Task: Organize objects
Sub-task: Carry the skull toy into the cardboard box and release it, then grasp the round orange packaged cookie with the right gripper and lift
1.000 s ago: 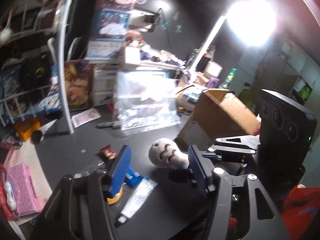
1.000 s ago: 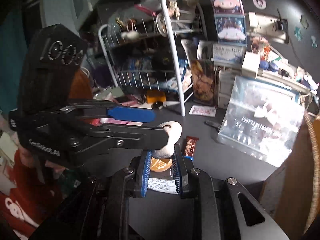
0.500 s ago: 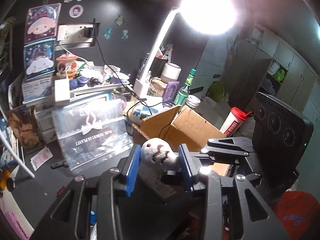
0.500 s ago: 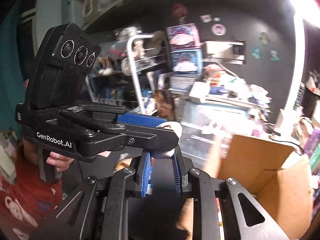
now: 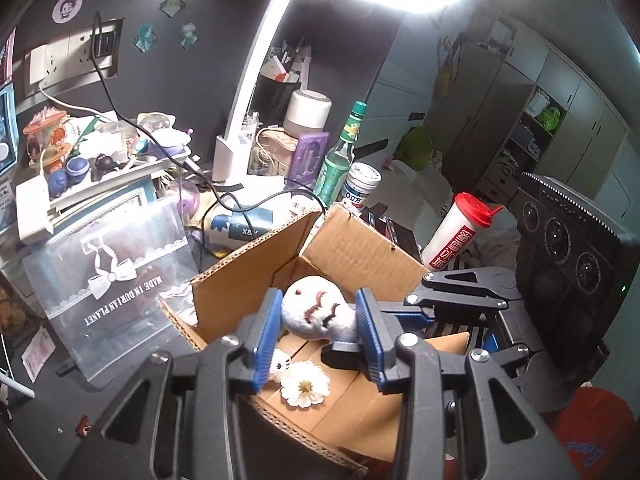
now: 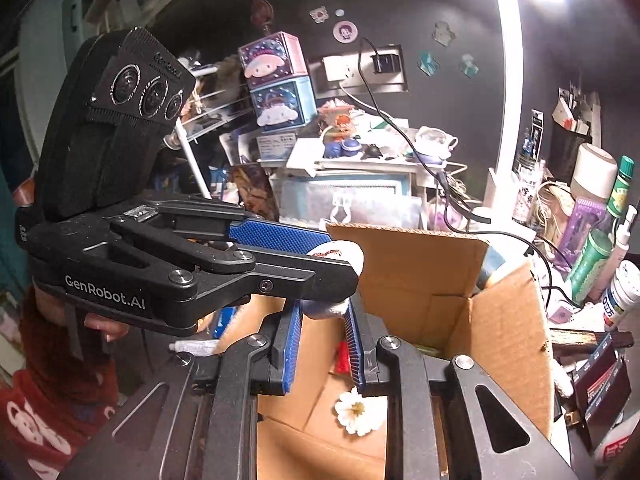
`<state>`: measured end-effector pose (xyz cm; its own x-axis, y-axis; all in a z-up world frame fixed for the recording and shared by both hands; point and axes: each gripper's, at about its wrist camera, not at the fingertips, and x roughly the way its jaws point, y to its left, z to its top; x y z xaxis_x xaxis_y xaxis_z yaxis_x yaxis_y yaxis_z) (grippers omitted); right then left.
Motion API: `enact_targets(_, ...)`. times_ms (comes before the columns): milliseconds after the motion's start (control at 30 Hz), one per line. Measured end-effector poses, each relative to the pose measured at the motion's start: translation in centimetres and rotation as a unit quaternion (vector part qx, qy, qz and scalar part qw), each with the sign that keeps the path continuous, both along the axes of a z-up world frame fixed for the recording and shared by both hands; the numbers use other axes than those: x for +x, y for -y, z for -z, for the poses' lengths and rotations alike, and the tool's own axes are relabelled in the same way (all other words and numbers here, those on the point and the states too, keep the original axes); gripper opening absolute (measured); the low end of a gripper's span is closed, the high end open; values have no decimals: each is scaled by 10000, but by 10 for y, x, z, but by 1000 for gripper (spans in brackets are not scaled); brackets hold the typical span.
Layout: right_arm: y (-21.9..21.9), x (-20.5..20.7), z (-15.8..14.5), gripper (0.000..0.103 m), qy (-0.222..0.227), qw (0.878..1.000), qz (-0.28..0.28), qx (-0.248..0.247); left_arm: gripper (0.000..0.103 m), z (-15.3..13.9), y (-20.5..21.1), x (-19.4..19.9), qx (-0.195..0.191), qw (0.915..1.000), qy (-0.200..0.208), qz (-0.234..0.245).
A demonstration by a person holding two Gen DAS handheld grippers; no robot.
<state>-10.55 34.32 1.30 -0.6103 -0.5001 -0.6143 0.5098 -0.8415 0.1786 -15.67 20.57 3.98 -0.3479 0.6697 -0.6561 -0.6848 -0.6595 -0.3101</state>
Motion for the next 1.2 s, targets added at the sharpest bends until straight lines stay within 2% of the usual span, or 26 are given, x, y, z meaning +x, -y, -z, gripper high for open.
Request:
enact_targets(33,-1,0,1,20,6,10000,62,75,47,0,-1,0,-40,10000,-19,-11)
enact_targets(67,-1,-1,2,29,9,9998,117,164,54,0,-2,0,-86,9999,-62,-38)
enact_targets(100,-2,0,3,37,-30,9996,152,243,66,-1,-2,0,-94,9999,-113,-80)
enact_targets(233,-5,1,4,41,-110,9987,252,439,75,-9,8,5,-72,9996,-247,-148)
enact_targets(400,-2,4,3,41,-97,9990,164,408,79,-16,30,14,-118,9984,-422,-366)
enact_targets(467,7,8,1,41,-128,9993,18,359,83,-18,44,18,-96,9975,-490,-506)
enact_targets(533,18,12,-2,41,-163,9992,-165,314,84,-20,64,25,-113,9956,-593,-711)
enact_targets(633,45,23,-6,41,-262,9979,-542,239,84,-19,96,34,-244,9905,-748,-1128)
enact_targets(800,102,40,-3,41,-292,9904,-1344,162,85,-7,156,53,-481,9768,-902,-1881)
enact_targets(1000,166,37,36,41,38,9830,-1808,329,85,23,219,75,-595,9608,-808,-2584)
enact_targets(1200,221,20,97,41,727,9733,-2114,518,85,66,272,92,-623,9469,-463,-3119)
